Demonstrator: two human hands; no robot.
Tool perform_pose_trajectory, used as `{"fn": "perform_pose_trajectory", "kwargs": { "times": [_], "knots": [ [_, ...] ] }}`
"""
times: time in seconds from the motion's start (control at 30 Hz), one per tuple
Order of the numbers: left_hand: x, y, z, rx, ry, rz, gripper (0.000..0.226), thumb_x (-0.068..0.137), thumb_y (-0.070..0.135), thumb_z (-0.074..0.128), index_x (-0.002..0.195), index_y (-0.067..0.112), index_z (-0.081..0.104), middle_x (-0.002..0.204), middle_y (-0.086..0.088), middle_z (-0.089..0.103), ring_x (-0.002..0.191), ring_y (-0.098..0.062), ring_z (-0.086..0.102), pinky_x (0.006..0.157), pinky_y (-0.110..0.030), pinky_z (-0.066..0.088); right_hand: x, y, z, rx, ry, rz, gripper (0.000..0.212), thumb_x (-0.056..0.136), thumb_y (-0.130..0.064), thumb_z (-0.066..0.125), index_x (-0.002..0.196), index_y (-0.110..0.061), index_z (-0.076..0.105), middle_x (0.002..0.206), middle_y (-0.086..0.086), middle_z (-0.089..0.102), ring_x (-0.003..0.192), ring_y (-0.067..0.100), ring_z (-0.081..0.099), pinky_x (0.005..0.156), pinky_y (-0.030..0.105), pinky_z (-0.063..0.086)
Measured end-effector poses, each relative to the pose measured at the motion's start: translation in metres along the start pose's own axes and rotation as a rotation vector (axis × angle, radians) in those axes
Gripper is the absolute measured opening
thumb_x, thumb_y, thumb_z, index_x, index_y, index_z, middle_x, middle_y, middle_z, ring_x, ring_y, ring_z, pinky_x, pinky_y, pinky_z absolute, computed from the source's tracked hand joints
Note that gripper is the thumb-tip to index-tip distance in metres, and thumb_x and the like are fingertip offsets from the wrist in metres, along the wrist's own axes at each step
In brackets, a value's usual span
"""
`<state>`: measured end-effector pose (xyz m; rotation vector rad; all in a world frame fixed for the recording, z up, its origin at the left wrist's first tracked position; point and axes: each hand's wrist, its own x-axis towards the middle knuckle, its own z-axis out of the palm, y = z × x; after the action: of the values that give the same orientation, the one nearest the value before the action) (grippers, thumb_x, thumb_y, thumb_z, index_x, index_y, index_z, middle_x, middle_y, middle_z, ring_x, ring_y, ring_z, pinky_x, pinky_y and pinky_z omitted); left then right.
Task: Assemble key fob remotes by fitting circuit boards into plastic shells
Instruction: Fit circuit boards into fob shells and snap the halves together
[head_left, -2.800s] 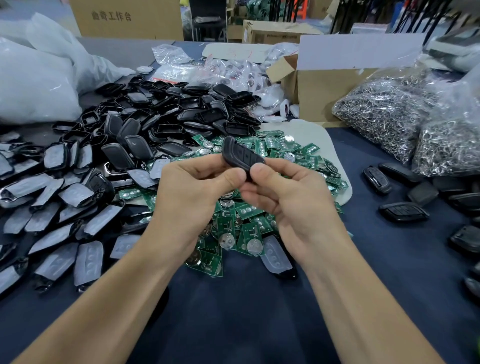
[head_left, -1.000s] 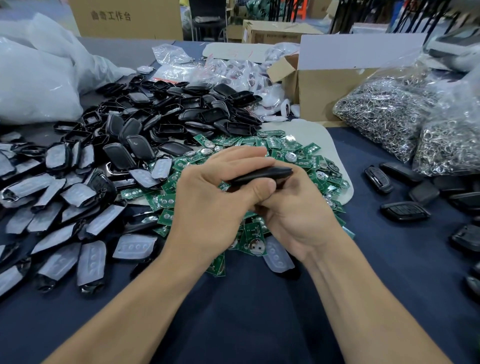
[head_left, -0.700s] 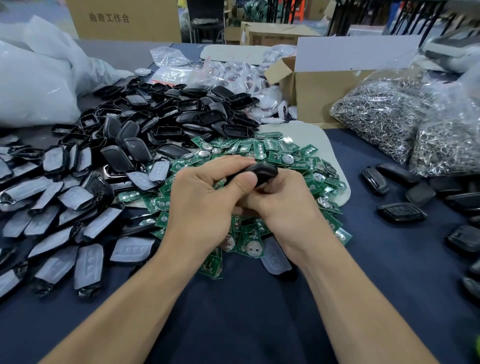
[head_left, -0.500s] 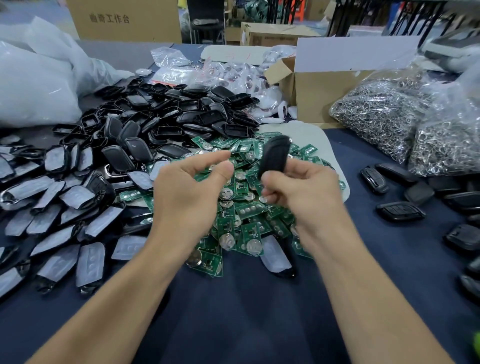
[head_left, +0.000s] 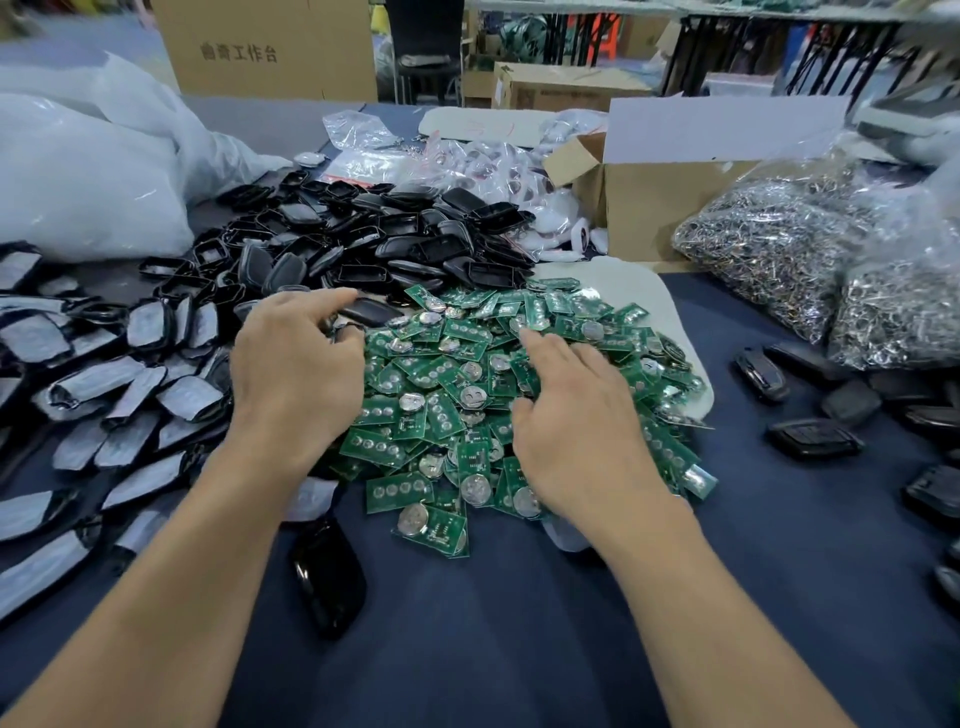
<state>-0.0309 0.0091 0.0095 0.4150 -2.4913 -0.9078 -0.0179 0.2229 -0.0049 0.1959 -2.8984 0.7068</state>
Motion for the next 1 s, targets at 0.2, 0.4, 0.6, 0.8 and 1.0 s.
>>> {"fn": "perform_pose_trajectory", "kwargs": {
  "times": [0.2,0.4,0.6,0.8,1.0],
  "knots": [
    [0.004,0.003,0.005,0.09,-0.118,0.032,0.052,0.1,0.023,0.062,0.151,0.023,0.053,0.158,0.001,0.048,0.15,-0.019,0.034,0.125,-0.039,0.025,0.002,0.001,-0.004,0.122,0.168,-0.009,0.037,0.092,-0.01,0.068,0.124,-0.027,0.071,0.119,-0.006,0.066,0.104,0.005,0.036,0.103,0.032,0.031],
    [0.026,0.017,0.022,0.119,-0.174,0.036,0.082,0.096,0.009,0.058,0.165,0.029,0.018,0.151,0.003,0.054,0.133,-0.024,0.05,0.107,-0.042,0.041,-0.001,0.001,-0.004,0.406,0.304,0.054,0.017,0.098,-0.024,0.066,0.105,-0.032,0.08,0.095,-0.021,0.053,0.112,0.017,0.052,0.097,0.024,0.035],
    [0.073,0.028,0.035,0.228,-0.145,0.102,0.074,0.088,-0.005,0.052,0.154,0.026,0.041,0.149,-0.004,0.051,0.134,-0.028,0.046,0.107,-0.044,0.04,-0.003,0.002,-0.01,0.631,0.259,0.029,0.013,0.096,-0.026,0.066,0.085,-0.031,0.073,0.059,-0.006,0.059,0.064,0.007,0.056,0.059,0.02,0.044],
    [0.081,0.067,0.07,0.178,-0.324,0.301,0.037,0.097,0.025,0.057,0.13,0.039,0.067,0.129,0.006,0.07,0.094,-0.019,0.068,0.088,-0.036,0.057,-0.004,0.001,-0.011,0.777,0.171,0.075,0.016,0.092,-0.03,0.073,0.082,-0.043,0.077,0.062,0.0,0.071,0.047,0.018,0.052,0.056,0.033,0.056],
    [0.076,0.09,0.103,0.399,-0.178,0.422,0.03,0.094,0.027,0.069,0.124,0.028,0.073,0.128,-0.007,0.065,0.118,-0.032,0.06,0.095,-0.04,0.046,-0.007,0.003,-0.013,0.838,0.158,0.042,0.012,0.089,-0.038,0.073,0.079,-0.032,0.076,0.066,-0.006,0.071,0.05,0.01,0.055,0.048,0.018,0.043]
  ]
}}
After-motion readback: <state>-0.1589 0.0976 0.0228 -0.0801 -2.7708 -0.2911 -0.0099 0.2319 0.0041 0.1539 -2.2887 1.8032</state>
